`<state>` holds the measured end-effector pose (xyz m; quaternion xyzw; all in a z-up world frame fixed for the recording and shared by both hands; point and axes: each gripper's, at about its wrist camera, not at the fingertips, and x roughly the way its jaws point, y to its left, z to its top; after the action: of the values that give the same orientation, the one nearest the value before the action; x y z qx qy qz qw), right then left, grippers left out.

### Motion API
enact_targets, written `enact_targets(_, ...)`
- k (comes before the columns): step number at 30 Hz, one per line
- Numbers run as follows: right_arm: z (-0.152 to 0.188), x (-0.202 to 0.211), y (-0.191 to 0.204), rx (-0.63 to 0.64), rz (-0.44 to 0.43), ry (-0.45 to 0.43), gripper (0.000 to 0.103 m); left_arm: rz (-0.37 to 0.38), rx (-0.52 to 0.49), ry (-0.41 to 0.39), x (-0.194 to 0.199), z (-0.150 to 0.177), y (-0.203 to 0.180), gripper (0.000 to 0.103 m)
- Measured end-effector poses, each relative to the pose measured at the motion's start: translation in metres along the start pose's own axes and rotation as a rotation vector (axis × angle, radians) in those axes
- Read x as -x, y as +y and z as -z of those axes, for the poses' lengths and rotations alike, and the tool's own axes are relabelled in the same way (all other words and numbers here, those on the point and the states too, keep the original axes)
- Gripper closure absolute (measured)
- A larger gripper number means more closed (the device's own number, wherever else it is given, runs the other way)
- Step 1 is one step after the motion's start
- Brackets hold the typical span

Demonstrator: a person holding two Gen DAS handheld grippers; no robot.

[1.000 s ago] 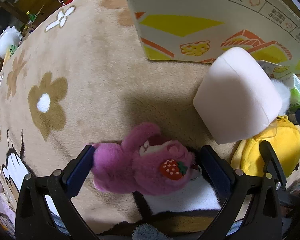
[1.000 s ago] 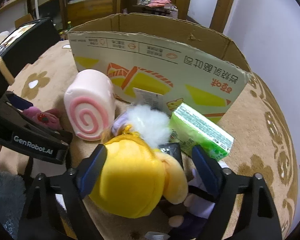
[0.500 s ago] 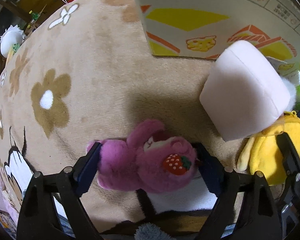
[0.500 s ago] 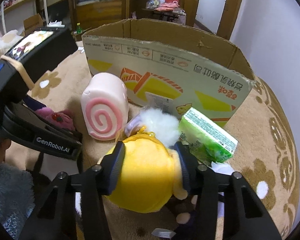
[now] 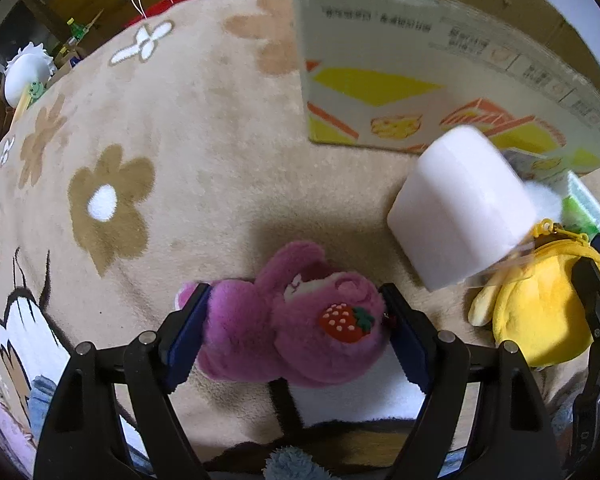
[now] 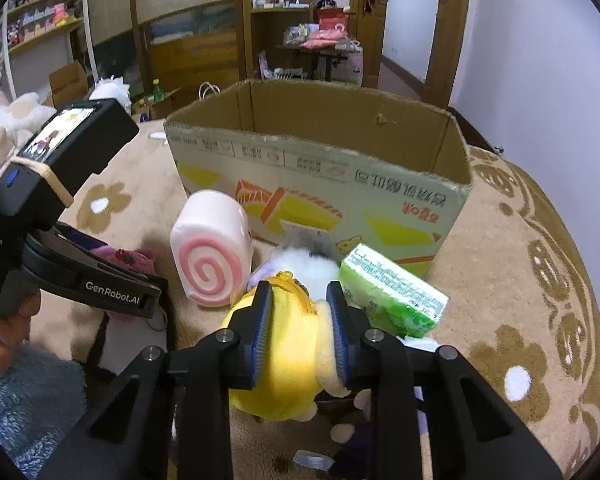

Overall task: Organize soft objects
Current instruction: 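Close the left tool on the pink bear while the right tool grasps the yellow dog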

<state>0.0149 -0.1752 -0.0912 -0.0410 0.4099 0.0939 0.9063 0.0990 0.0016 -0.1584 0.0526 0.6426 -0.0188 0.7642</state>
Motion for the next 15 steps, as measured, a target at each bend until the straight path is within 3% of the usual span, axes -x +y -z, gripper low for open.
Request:
enact_targets(9,-0.004,0.014,-0.011,-0.023,0.001,-0.062,0.078,-0.005,0.026,-0.172,0.039,0.008,0.005,0.021)
enact_targets(15,-0.007,0.030,-0.013,-0.032,0.058,-0.133,0.078,0.000,0.042,-0.290,0.065,0.011,0.006,0.021)
